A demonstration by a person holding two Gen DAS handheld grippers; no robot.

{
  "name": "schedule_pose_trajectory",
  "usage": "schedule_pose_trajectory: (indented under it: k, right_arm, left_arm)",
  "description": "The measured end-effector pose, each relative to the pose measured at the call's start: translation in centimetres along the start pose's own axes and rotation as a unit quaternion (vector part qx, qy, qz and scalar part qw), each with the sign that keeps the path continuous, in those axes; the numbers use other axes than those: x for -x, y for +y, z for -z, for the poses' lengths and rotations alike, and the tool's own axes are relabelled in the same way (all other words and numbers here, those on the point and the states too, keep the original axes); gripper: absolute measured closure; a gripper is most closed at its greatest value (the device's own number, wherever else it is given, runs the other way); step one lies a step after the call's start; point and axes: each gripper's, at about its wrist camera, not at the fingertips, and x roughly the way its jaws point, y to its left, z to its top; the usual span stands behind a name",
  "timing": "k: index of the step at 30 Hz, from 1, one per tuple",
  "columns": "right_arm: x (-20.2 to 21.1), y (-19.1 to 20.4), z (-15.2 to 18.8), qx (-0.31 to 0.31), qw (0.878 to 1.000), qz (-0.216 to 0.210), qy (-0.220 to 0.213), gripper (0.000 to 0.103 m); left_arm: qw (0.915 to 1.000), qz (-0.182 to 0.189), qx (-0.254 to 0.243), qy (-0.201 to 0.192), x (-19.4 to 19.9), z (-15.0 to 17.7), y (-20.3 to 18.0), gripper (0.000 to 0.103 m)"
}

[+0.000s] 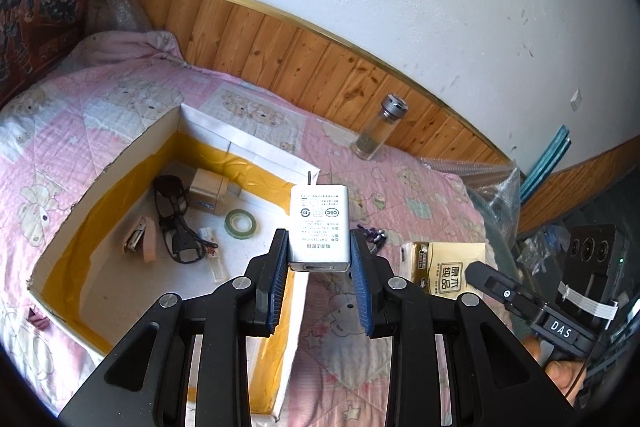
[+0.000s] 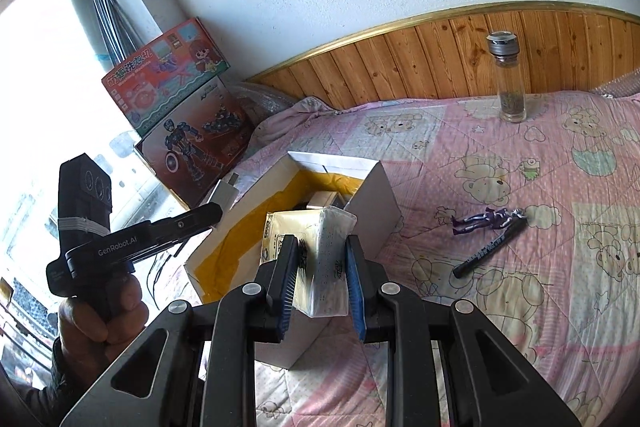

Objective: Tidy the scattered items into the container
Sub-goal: 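Move both held items over the box interior and lower them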

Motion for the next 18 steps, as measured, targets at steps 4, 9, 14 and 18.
schedule_pose_trajectory:
  k: [4, 9, 14, 18]
  right_arm:
    - [-0.5, 1.4, 0.1, 0.013, 1.000, -0.005, -0.002, 0.078]
    - [-1.5, 3.2, 0.4, 0.027, 1.000, -0.007, -0.002, 0.078]
    - [-2.7, 4.8, 0.7, 0.044, 0.999, -0.008, 0.001, 0.078]
    - [-3.6, 5.9, 1.1, 0.057, 0.998, -0.004, 0.005, 0.078]
  left_arm:
    - [1.0000, -0.003, 0.005, -0.003, 0.8, 0.1, 1.2, 0.073]
    - [0.9999, -0.009, 0.013, -0.005, 1.5, 0.1, 2.7, 0.073]
    - [0.9997, -0.012, 0.020, -0.007, 2.1, 0.0, 4.2, 0.073]
    - [0.9996, -0.013, 0.025, 0.000, 2.2, 0.2, 5.2, 0.073]
